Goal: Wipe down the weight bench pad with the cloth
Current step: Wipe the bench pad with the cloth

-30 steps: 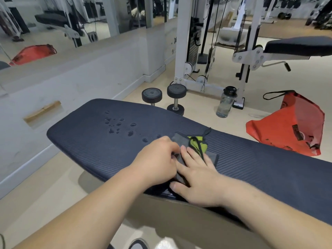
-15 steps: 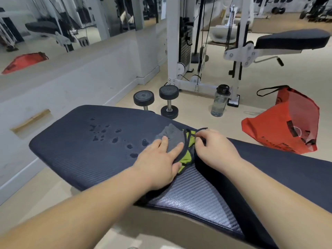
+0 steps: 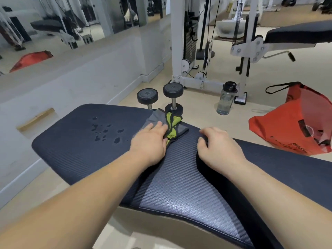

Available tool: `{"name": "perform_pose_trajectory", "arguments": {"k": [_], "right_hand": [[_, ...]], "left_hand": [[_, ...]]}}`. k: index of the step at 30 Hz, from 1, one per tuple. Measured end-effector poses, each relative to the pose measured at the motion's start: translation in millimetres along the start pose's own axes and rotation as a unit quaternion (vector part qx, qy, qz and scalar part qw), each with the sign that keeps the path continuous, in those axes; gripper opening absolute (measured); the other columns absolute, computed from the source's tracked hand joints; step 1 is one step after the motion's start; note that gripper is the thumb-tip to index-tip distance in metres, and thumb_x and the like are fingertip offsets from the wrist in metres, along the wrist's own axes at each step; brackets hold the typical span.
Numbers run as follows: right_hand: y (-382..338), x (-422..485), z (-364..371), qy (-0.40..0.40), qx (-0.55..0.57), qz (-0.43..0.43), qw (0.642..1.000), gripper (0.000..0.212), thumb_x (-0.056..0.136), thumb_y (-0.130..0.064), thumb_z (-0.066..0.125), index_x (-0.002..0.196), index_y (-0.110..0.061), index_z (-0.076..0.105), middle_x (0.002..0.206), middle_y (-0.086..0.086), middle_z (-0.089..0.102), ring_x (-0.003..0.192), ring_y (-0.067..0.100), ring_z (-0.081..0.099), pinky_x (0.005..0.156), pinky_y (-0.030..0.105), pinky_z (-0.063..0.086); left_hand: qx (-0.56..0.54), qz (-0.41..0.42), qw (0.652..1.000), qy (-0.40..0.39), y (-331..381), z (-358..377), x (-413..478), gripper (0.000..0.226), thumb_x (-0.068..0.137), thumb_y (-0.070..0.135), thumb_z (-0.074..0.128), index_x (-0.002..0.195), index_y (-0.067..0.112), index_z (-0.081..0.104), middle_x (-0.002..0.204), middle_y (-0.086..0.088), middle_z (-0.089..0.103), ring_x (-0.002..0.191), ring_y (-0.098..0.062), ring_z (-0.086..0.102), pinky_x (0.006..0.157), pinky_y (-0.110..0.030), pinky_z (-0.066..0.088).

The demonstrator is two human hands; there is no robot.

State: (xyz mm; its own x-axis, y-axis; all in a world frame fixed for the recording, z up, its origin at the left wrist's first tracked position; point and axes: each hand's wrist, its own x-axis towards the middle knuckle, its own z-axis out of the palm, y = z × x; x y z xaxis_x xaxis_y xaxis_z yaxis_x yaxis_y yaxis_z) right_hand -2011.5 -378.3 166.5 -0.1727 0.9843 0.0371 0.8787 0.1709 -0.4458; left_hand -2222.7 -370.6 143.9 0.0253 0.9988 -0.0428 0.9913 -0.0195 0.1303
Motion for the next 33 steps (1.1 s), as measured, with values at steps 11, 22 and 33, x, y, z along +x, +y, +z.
{"name": "perform_pose_trajectory", "arguments": {"k": [11,22,33], "right_hand": [[-64,-19,17,-0.043,-0.004,-0.083,0.996,0.041,0.1,-0.032,0.045,0.138,-0.021,0.056,0.139,0.002,0.059,0.134,0.027,0.05,0.106,0.044,0.046],[-72,-34,23,-0.061,-0.019,-0.095,0.993,0.024,0.098,-0.036,0.047,0.109,-0.028,0.067,0.113,-0.005,0.064,0.116,0.023,0.058,0.093,0.042,0.052],[-92,-40,37,-0.098,-0.008,-0.126,0.987,0.032,0.096,-0.042,0.053,0.121,-0.027,0.066,0.116,-0.006,0.063,0.116,0.023,0.059,0.093,0.04,0.051]], "left_hand": [[-0.023,0.015,1.0,-0.003,-70,-15,-103,0.053,0.102,0.036,0.043,0.153,0.042,0.03,0.164,0.025,0.021,0.153,-0.006,0.019,0.123,-0.032,0.026],[-0.061,0.023,0.998,0.017,-82,-12,-138,0.054,0.1,0.031,0.049,0.15,0.046,0.037,0.16,0.03,0.028,0.151,-0.001,0.024,0.122,-0.026,0.025],[-0.134,-0.115,0.978,0.111,-113,-2,-187,0.055,0.098,0.014,0.052,0.147,0.039,0.047,0.155,0.022,0.042,0.149,-0.004,0.031,0.122,-0.028,0.027]]}}
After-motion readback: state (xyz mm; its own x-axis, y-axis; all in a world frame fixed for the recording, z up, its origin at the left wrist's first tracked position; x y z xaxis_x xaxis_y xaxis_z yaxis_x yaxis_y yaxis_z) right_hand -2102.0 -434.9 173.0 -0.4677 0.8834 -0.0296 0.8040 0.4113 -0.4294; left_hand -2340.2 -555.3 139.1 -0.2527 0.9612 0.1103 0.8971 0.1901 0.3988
